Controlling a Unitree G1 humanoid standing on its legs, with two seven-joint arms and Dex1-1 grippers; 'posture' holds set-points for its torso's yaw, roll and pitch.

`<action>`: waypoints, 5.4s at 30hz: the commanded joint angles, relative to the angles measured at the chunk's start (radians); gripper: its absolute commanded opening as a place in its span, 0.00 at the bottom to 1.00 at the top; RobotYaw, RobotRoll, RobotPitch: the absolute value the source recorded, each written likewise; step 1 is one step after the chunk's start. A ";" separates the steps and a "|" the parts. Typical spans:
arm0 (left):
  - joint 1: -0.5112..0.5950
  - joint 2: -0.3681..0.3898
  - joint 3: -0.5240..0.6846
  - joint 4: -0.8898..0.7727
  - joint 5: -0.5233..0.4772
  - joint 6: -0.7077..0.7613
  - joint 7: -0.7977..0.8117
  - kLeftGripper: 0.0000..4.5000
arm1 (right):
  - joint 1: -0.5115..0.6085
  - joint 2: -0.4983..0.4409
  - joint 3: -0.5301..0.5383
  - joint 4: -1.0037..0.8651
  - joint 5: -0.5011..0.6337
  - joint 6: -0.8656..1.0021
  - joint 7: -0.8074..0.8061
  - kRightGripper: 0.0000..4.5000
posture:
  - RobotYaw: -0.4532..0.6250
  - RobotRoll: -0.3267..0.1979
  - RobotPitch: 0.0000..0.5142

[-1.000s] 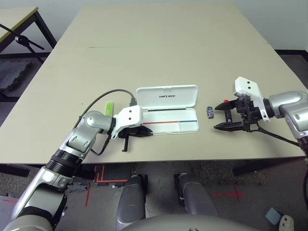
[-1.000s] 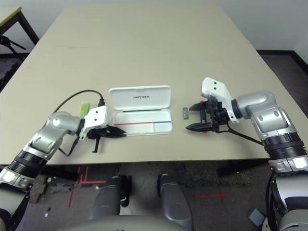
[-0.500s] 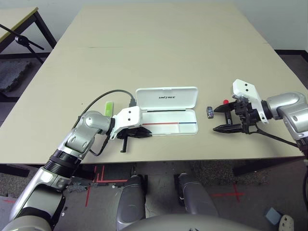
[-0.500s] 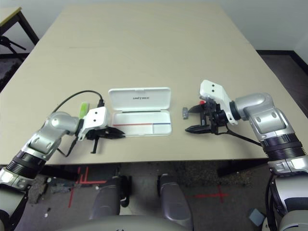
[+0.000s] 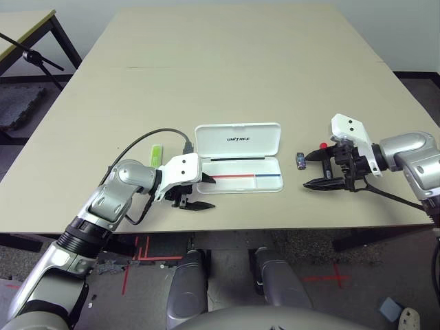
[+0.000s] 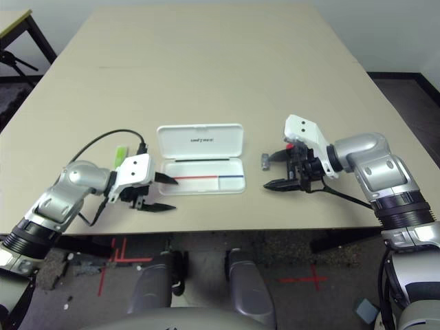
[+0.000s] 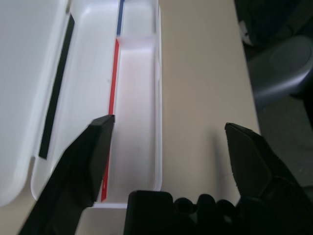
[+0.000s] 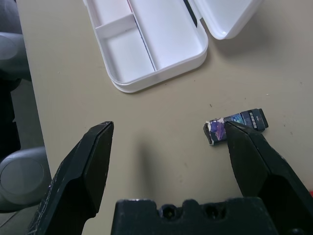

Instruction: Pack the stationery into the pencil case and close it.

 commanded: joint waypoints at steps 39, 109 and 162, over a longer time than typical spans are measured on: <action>-0.035 0.027 0.105 -0.074 -0.153 0.109 0.030 1.00 | 0.248 0.325 -0.398 -0.379 0.177 0.693 -1.038 1.00 | 0.24 0.62 0.31; 0.087 0.113 0.145 -0.157 -0.100 0.113 0.151 1.00 | -0.301 0.110 0.235 -0.301 -0.088 0.063 -0.126 0.11 | 0.40 0.62 0.27; 0.123 0.123 0.219 -0.168 -0.104 0.149 0.225 1.00 | -0.229 0.120 0.105 -0.189 0.051 0.132 0.049 0.99 | 0.43 0.62 0.30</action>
